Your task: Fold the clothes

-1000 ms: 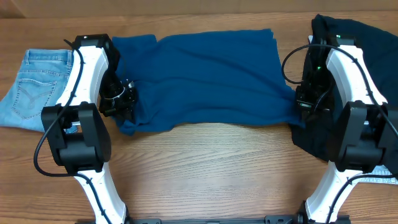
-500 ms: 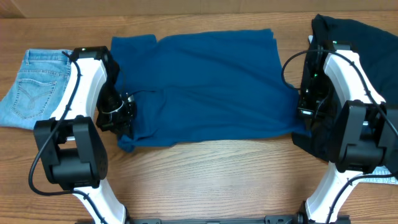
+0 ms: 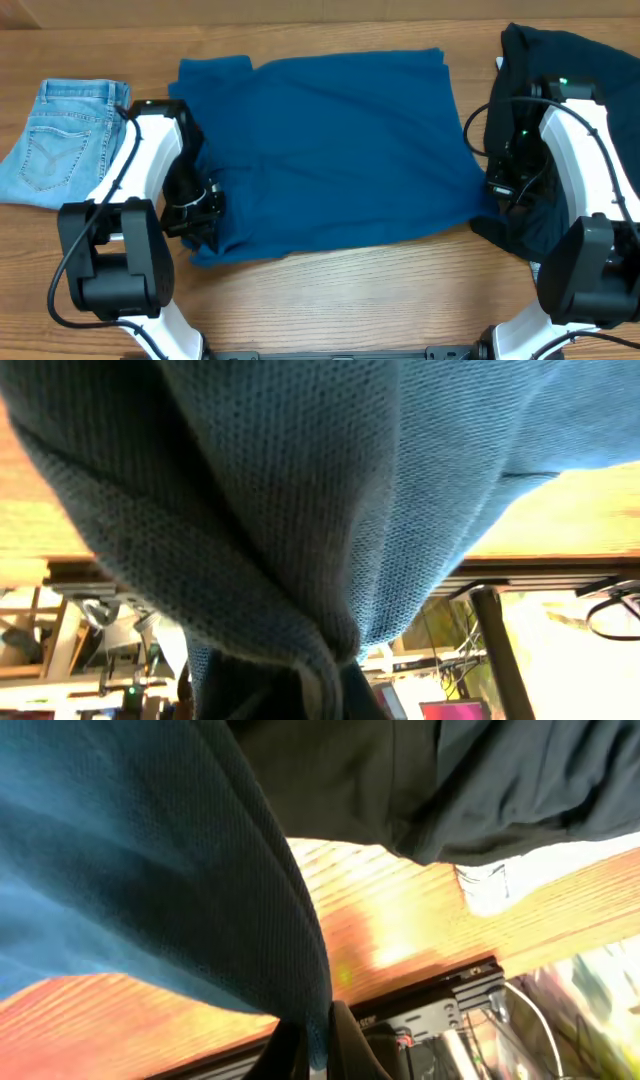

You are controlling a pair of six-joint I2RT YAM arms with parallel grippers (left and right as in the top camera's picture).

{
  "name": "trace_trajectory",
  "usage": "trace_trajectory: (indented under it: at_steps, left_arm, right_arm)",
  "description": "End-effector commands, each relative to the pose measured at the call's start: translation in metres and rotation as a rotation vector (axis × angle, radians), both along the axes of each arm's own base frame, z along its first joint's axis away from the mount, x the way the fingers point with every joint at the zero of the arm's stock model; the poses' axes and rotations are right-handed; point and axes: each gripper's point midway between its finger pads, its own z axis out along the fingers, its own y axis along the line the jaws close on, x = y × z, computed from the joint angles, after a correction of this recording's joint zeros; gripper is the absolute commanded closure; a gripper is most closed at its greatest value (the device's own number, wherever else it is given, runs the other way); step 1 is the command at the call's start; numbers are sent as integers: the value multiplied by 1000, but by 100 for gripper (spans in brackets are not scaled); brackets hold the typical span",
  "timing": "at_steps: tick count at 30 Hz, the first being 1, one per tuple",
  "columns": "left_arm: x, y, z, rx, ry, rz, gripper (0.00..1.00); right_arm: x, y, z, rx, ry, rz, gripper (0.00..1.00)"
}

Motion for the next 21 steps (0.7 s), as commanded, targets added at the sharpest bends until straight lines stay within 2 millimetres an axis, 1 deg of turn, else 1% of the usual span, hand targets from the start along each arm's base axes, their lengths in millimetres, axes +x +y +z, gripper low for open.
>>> trace_trajectory:
  at_steps: [1, 4, 5, 7, 8, 9, 11, 12, 14, 16, 17, 18, 19, 20, 21]
  left_arm:
    - [-9, 6, 8, 59, -19, 8, 96]
    - [-9, 6, 10, 64, -28, 8, 95]
    - [-9, 6, 10, 64, -29, 8, 92]
    - [-9, 6, 10, 64, -29, 8, 81]
    - [-9, 6, 10, 64, -28, 7, 70]
    - [-9, 6, 10, 64, -29, 8, 51]
    - [-9, 6, 10, 64, -29, 7, 39]
    - [-8, 6, 10, 64, -32, 7, 29]
    - [-3, 6, 12, 66, -51, 6, 27]
    - [7, 7, 17, 67, -101, 7, 27]
    - [21, 7, 25, 67, -172, 9, 27]
    - [29, 7, 30, 67, -220, 11, 27]
    - [39, 7, 37, 68, -275, 13, 27]
    - [53, 7, 47, 68, -358, 16, 26]
    - [65, 7, 55, 68, -432, 19, 26]
  right_arm:
    - [-19, 0, -19, -5, 57, -39, 96]
    - [-34, 2, -36, -2, 102, -42, 96]
    - [-36, 2, -39, -2, 105, -42, 96]
    - [-38, 2, -43, -3, 111, -44, 96]
    - [-39, 2, -44, -3, 111, -44, 93]
    - [-39, 2, -44, -3, 111, -44, 85]
    - [-38, 2, -44, -3, 110, -45, 64]
    - [-38, 2, -44, -2, 107, -45, 41]
    - [-37, 3, -45, 0, 102, -45, 38]
    - [-31, 2, -47, -5, 76, -45, 38]
    - [-18, -1, -46, -17, 26, -42, 41]
    - [-8, -3, -44, -20, -11, -37, 41]
    - [7, -4, -37, -21, -64, -27, 42]
    - [20, -5, -29, -20, -110, -15, 44]
    - [39, -6, -16, -22, -179, -7, 46]
